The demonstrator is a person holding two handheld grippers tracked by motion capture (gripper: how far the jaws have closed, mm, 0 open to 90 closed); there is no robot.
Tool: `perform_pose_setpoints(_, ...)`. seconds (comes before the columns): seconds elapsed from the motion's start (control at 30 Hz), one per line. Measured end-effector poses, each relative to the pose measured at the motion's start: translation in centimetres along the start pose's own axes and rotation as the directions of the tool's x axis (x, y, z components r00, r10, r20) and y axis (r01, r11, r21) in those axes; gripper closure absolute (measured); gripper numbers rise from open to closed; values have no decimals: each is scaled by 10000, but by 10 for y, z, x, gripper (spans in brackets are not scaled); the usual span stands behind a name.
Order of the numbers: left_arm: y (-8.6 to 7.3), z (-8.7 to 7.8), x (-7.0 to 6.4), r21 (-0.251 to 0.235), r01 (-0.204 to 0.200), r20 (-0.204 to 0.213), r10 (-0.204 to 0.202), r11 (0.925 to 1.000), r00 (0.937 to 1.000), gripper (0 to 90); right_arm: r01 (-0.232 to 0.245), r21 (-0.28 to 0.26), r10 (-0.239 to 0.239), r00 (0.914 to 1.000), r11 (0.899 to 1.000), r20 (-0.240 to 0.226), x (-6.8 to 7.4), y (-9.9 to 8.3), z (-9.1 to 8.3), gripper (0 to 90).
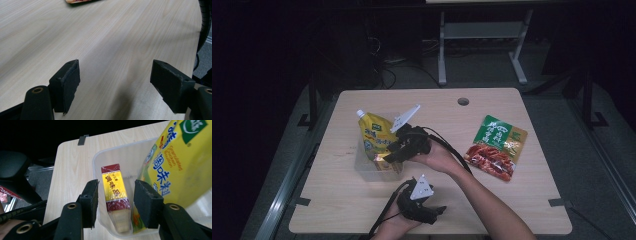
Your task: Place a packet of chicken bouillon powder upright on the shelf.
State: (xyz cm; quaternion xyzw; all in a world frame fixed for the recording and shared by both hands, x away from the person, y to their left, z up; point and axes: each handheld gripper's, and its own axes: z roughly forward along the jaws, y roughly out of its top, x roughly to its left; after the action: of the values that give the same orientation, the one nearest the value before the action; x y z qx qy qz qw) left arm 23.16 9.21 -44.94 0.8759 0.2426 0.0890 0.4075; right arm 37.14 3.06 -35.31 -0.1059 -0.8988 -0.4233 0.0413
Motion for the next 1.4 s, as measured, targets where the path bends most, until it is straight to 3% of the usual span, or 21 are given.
perform_pose_setpoints(0.47, 1, -2, 3, 29, -201, -50, 201, 9998, 9998, 235, -133, -177, 139, 9993, 9998, 340, 1, -12, -27, 512)
perform_pose_setpoints(0.93, 0, -1, 3, 22, -131, 41, 131, 9999, 9999, 239, -559, -465, 598, 9943, 9974, 885, -3, -33, -55, 484)
perform_pose_setpoints(1.4, 1, -2, 4, 39, -190, 30, 190, 9998, 9998, 240, -1064, -535, 1116, 9882, 9929, 1049, -7, -49, -72, 450)
